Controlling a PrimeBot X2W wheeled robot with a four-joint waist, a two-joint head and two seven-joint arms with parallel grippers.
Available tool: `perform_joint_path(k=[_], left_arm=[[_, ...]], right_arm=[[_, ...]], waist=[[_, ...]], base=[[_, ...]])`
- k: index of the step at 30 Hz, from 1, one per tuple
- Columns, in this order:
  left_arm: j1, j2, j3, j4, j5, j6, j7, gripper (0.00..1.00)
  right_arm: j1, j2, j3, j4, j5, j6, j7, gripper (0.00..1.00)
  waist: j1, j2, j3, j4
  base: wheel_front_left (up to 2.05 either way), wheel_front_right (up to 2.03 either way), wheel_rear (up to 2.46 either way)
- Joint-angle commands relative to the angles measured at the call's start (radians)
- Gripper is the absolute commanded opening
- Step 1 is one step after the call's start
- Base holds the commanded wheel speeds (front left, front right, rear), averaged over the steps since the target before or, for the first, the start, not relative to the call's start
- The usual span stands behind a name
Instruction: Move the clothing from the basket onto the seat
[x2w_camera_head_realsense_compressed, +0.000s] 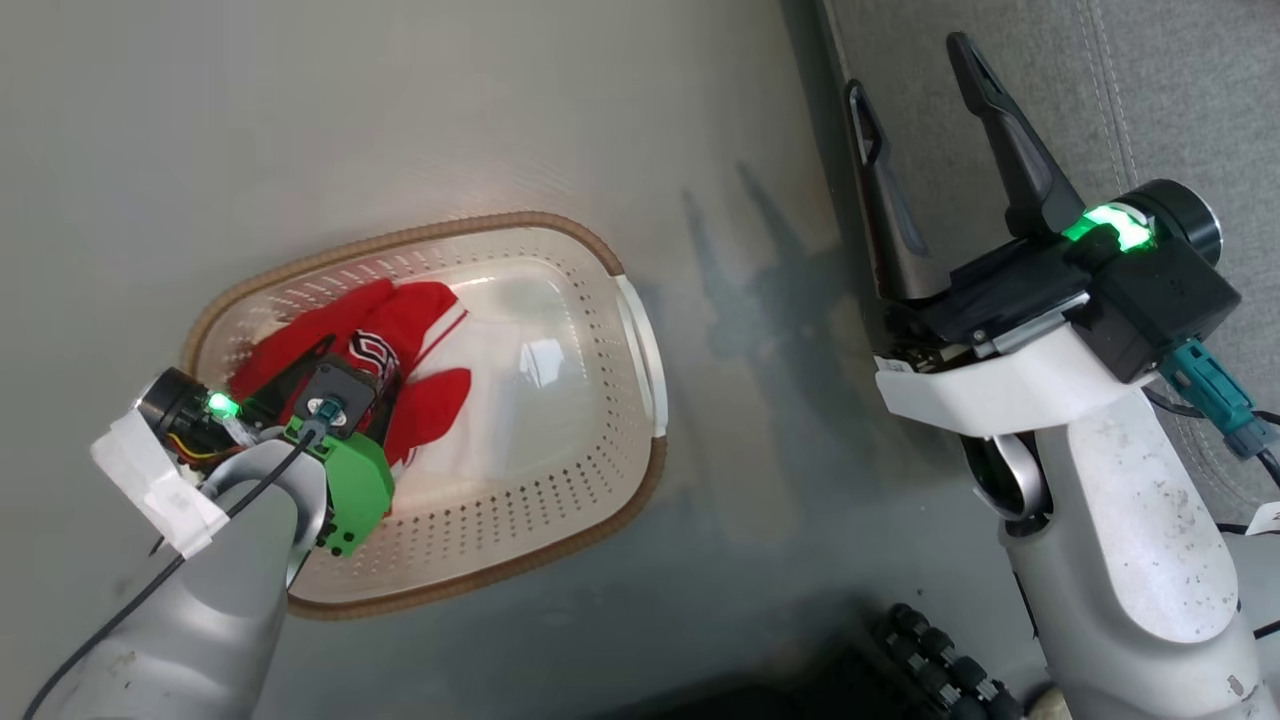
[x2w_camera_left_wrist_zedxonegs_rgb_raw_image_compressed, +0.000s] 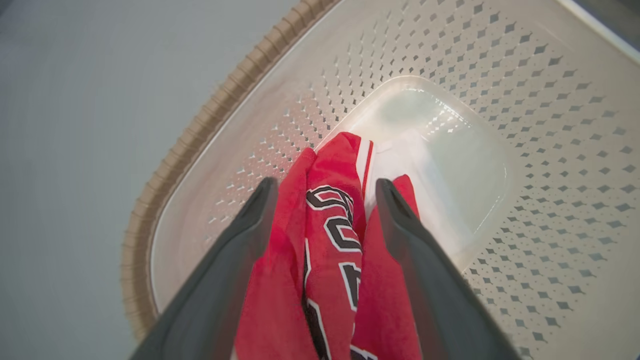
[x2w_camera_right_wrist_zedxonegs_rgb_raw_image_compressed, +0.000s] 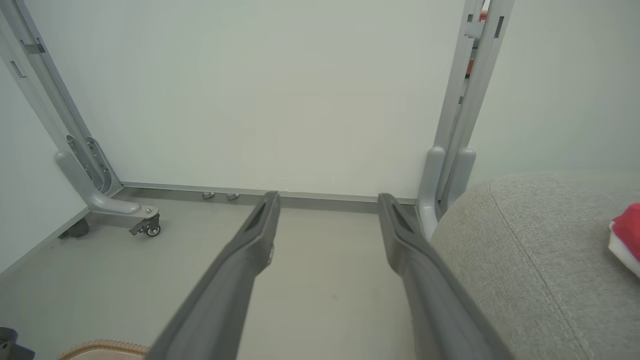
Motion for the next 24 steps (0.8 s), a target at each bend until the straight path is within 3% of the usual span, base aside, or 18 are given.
perform_joint_path(k=[1, 10, 24], left_arm=[[-0.023, 0.010, -0.011, 0.029, 0.012, -0.002, 0.000, 1.00], [-0.088, 0.004, -0.079, 0.170, 0.065, 0.029, 0.037, 1.00], [-0.167, 0.007, -0.187, 0.208, 0.158, 0.115, 0.199, 1.00]], right_arm=[[-0.016, -0.002, -0.002, -0.007, 0.006, -0.001, 0.000, 1.00], [-0.022, -0.002, -0.006, -0.024, 0.018, -0.001, 0.000, 1.00], [-0.019, -0.002, -0.016, -0.041, 0.021, -0.001, 0.000, 1.00]], waist=[[-0.0002, 0.0105, 0.048, -0.036], [-0.0002, 0.0105, 0.093, -0.058], [-0.0002, 0.0105, 0.147, -0.064]], base=[[0.00, 0.00, 0.00], [0.00, 0.00, 0.00], [0.00, 0.00, 0.00]])
